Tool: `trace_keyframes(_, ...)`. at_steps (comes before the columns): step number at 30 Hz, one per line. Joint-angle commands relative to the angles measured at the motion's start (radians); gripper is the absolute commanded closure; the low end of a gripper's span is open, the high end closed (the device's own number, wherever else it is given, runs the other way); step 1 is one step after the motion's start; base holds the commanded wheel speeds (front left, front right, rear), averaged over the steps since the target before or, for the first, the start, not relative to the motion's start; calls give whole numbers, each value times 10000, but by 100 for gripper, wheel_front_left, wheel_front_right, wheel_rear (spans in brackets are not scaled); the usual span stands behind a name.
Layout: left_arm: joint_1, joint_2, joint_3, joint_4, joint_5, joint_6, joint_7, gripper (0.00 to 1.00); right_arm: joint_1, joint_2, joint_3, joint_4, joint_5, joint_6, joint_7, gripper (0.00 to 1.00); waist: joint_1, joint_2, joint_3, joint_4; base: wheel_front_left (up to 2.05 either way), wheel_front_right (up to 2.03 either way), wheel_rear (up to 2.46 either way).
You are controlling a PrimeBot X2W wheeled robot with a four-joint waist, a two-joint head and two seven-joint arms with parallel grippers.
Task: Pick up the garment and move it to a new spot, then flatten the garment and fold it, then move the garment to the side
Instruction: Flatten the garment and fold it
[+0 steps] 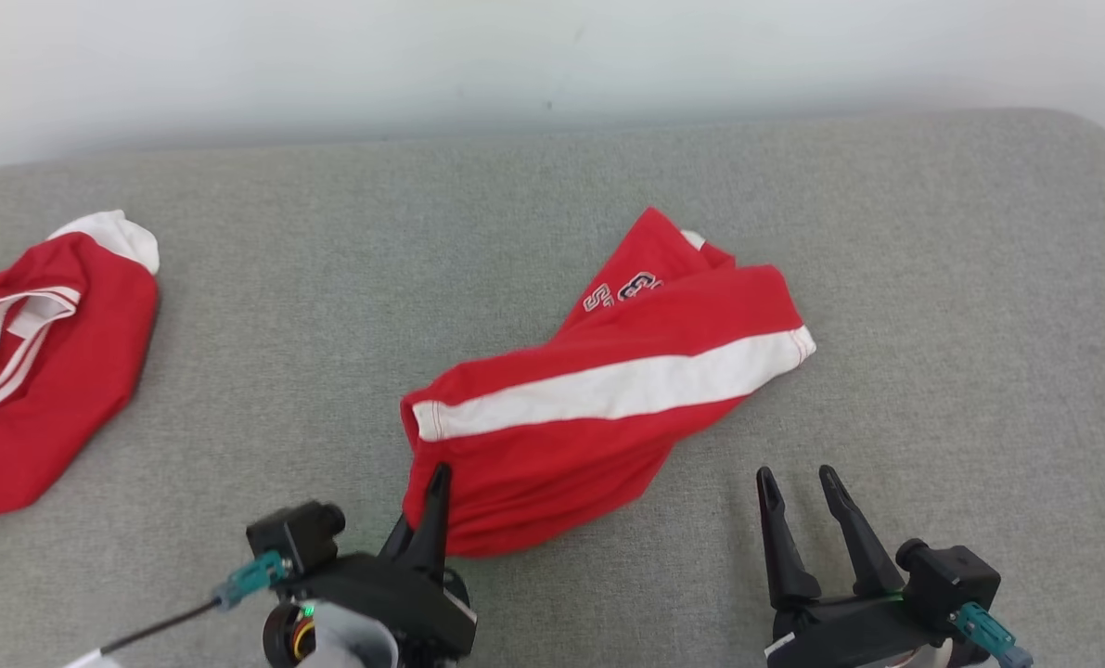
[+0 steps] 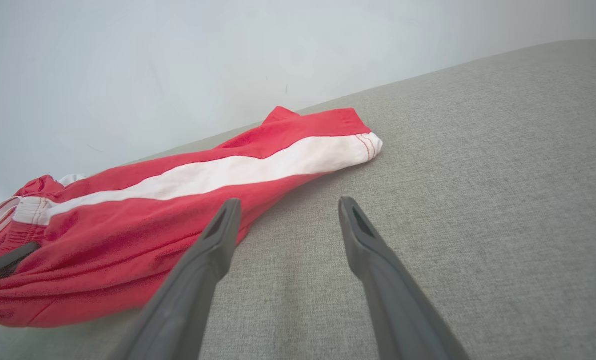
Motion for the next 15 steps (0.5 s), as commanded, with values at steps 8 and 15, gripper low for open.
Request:
trace_keyframes(8,954,458,246,-402,480,377,-326,0,208,13,25,114,-181,-22,-5,0,1,0,-442,33,0,0,0)
trace_keyframes(15,1614,916,856,-872,1726,738,-474,0,386,15,-120,115,-256,-22,-5,0,1,0,-710,-19,0,0,0)
